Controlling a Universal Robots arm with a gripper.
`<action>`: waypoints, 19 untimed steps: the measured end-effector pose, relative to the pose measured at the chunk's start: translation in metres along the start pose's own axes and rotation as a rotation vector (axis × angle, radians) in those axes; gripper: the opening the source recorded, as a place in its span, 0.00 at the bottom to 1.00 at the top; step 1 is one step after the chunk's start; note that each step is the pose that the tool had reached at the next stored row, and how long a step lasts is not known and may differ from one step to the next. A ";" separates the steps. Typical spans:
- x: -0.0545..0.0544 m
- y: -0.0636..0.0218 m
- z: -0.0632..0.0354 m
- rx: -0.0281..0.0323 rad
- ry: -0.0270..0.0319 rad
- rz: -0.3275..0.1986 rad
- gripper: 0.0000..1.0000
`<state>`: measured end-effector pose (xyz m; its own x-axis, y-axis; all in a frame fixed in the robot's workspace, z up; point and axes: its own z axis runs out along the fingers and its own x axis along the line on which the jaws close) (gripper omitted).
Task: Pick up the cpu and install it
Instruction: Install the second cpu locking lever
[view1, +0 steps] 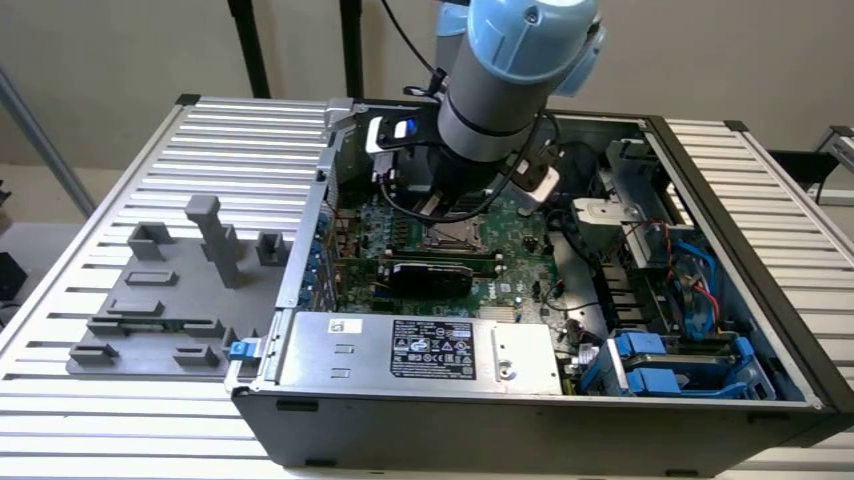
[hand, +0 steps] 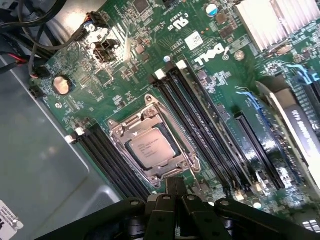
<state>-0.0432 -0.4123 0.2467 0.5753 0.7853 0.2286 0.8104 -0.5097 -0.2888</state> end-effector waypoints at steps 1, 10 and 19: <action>-0.002 -0.0001 -0.0015 0.0000 0.0000 0.000 0.11; -0.010 0.0012 -0.0049 0.0002 -0.0002 0.005 0.11; -0.016 -0.0012 0.0071 -0.0061 -0.0021 0.017 0.11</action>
<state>-0.0541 -0.4217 0.2368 0.5890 0.7772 0.2216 0.8011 -0.5253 -0.2869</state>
